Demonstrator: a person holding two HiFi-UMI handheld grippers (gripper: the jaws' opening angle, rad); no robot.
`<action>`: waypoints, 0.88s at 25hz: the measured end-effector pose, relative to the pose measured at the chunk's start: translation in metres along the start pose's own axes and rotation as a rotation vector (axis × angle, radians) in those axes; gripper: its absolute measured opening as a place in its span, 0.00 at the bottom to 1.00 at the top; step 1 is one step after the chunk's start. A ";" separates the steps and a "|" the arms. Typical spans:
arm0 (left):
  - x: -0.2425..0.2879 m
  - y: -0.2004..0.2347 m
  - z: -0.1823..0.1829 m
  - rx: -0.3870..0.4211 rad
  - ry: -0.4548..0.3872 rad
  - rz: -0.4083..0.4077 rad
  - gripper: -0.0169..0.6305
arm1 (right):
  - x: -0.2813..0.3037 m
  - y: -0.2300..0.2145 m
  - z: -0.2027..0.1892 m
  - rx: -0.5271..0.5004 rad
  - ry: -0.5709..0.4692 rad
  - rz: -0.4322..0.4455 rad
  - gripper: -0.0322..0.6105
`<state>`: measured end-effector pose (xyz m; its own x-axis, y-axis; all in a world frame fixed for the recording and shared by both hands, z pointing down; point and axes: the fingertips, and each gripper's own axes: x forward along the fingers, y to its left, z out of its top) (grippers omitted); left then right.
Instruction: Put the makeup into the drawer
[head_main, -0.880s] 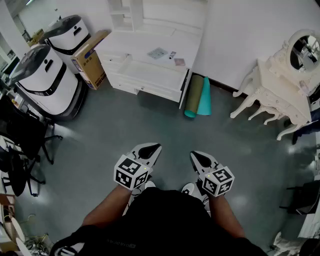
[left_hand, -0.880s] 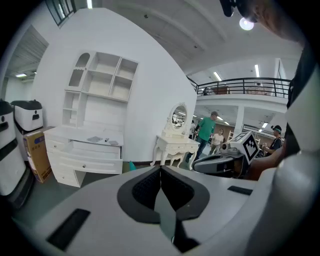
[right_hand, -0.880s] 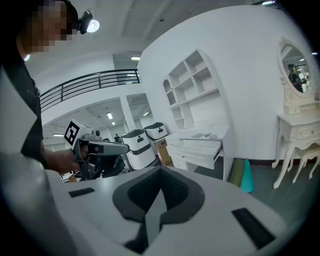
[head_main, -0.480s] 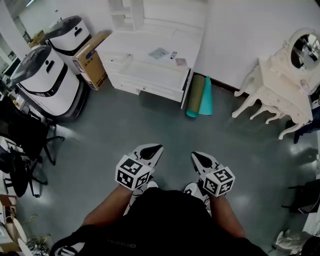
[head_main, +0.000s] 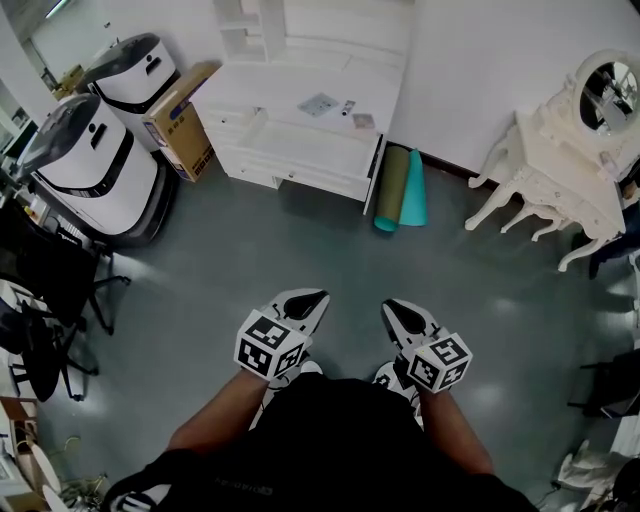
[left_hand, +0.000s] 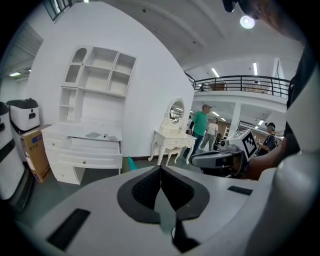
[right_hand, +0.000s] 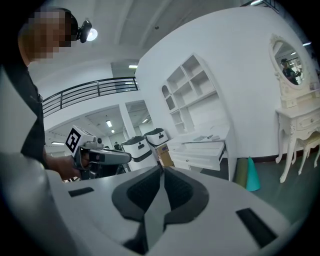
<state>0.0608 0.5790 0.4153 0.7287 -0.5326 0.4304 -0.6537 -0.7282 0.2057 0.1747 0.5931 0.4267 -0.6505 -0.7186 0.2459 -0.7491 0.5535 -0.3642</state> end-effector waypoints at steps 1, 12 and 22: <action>-0.002 0.001 -0.001 0.003 0.001 -0.004 0.04 | 0.002 0.002 -0.003 0.001 0.005 -0.006 0.10; -0.024 0.033 -0.016 -0.008 0.018 -0.043 0.04 | 0.026 0.017 -0.021 0.015 0.067 -0.095 0.09; -0.025 0.055 -0.026 -0.038 0.016 -0.044 0.04 | 0.043 0.021 -0.020 -0.003 0.111 -0.100 0.09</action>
<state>0.0014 0.5636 0.4382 0.7537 -0.4935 0.4341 -0.6287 -0.7338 0.2574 0.1284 0.5819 0.4480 -0.5821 -0.7193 0.3791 -0.8113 0.4826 -0.3300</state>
